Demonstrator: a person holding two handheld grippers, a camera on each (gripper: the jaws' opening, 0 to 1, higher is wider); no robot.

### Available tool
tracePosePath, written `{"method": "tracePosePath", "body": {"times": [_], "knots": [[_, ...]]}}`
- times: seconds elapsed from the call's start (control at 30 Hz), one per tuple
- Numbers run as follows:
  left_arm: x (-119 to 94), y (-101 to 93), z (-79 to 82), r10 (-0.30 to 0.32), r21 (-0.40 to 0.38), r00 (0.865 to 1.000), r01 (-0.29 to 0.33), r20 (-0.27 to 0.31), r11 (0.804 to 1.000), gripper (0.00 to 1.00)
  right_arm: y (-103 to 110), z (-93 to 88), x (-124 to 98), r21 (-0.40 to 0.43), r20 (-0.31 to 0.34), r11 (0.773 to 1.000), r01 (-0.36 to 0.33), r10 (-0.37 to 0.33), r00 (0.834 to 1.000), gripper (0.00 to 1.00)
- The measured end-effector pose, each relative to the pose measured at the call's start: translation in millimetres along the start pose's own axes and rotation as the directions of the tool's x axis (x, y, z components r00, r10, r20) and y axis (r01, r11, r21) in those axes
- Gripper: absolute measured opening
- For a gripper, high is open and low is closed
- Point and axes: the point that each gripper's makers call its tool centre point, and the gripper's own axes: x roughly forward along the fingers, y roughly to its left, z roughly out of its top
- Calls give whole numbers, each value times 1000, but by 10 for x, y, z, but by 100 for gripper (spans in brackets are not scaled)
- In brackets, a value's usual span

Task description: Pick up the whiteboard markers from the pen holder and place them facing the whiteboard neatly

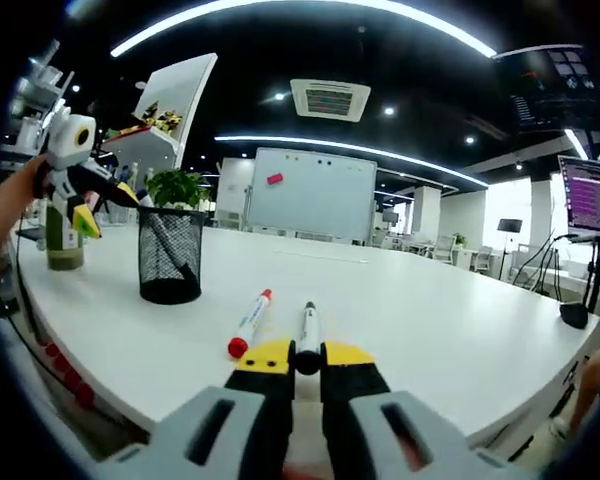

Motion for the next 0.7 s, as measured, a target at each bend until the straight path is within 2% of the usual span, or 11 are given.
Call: {"method": "tracePosePath", "body": {"times": [0.2, 0.33, 0.7], "knots": [[-1, -6, 2, -1, 3, 1000, 1, 0, 1000, 59, 11, -48, 11, 24, -17, 1000, 12, -11, 1000, 10], [-3, -10, 4, -1, 3, 1000, 1, 0, 1000, 59, -40, -55, 18, 33, -25, 999, 43, -42, 999, 10], [-5, -11, 5, 1, 4, 1000, -1, 0, 1000, 59, -4, -64, 74, 59, -32, 998, 29, -27, 999, 10]]}}
